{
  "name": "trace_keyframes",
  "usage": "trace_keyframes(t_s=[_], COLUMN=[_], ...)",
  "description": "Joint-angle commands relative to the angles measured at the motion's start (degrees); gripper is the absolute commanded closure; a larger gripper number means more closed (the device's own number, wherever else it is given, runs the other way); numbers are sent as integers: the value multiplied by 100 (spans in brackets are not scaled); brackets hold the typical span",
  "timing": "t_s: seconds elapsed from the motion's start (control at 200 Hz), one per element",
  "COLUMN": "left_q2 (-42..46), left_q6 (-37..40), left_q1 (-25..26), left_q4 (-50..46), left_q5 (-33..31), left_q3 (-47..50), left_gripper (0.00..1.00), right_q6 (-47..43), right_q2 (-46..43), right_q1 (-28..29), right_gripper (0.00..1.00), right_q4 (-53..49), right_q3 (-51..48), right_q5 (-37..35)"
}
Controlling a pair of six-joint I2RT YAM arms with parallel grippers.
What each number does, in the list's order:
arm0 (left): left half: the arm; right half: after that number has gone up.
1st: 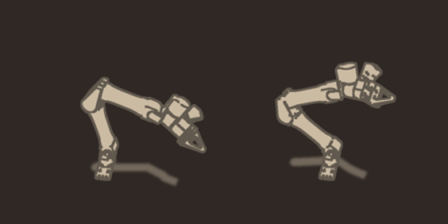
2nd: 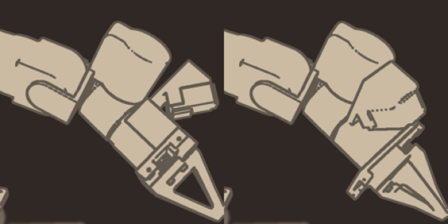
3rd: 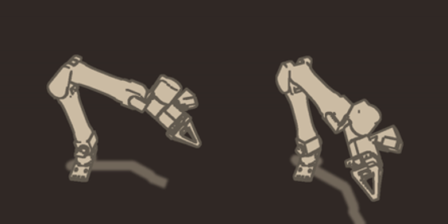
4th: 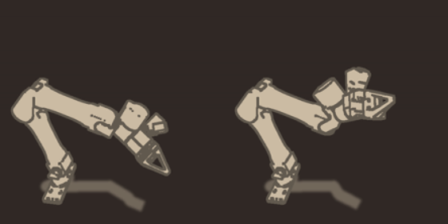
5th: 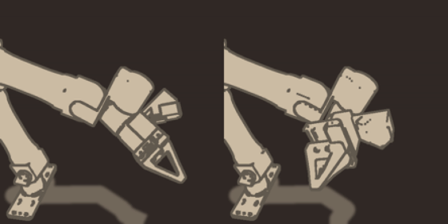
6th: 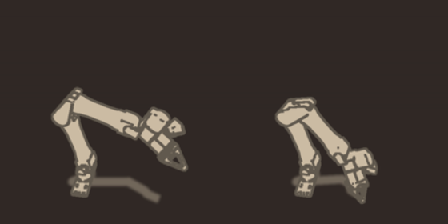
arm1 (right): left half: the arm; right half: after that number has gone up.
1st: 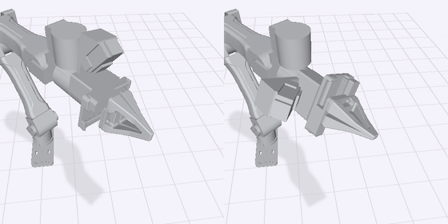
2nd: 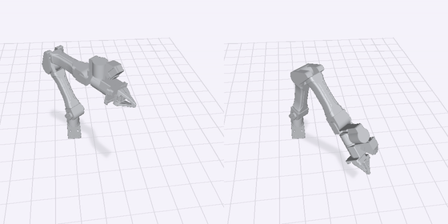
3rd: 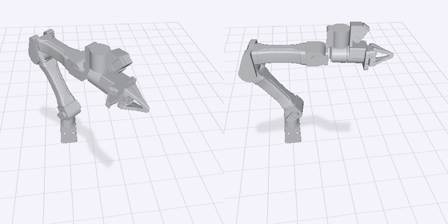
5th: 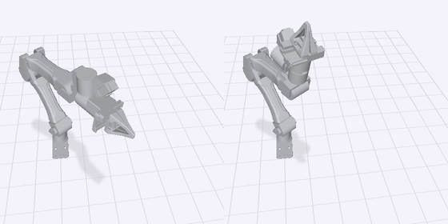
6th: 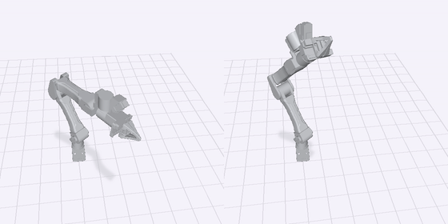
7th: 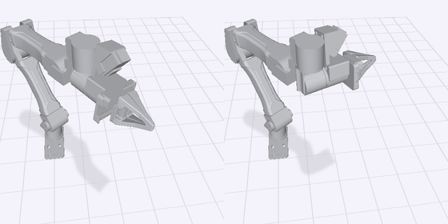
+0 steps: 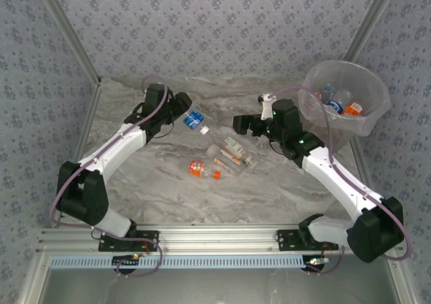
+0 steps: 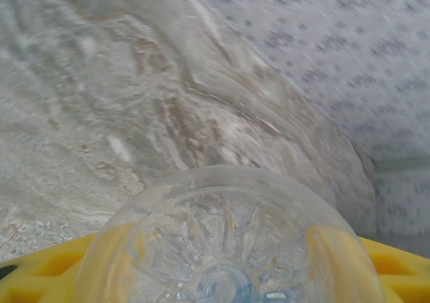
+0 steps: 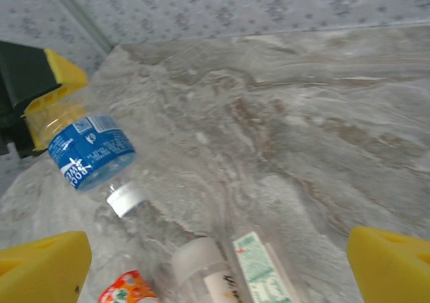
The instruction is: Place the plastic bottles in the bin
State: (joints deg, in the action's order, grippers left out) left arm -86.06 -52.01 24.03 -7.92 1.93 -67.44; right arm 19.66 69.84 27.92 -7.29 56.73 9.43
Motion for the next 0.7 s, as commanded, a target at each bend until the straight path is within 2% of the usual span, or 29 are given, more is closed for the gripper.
trace_keyframes(t_s=[0.0,0.16,0.275,0.445,0.695], left_q2=[297,593,787,943,938], left_q6=[1148,1431,1671,1761,1694], left_q1=[23,80,216,386,473], left_q4=[51,247,358,453,672], left_q5=[971,1872,2296,2496,2722], left_q3=[-173,-163,-200,-273,-314], left_gripper=[90,90,89,88,88], right_q6=[-131,-94,-261,-290,31], right_q2=[200,703,1067,1488,1804], right_q1=[197,420,644,887,1034], right_gripper=[0,0,0,0,0], right_q4=[558,990,968,1044,1503], right_q3=[272,523,865,1316,1359], right_q5=[714,1671,2007,2215,2237])
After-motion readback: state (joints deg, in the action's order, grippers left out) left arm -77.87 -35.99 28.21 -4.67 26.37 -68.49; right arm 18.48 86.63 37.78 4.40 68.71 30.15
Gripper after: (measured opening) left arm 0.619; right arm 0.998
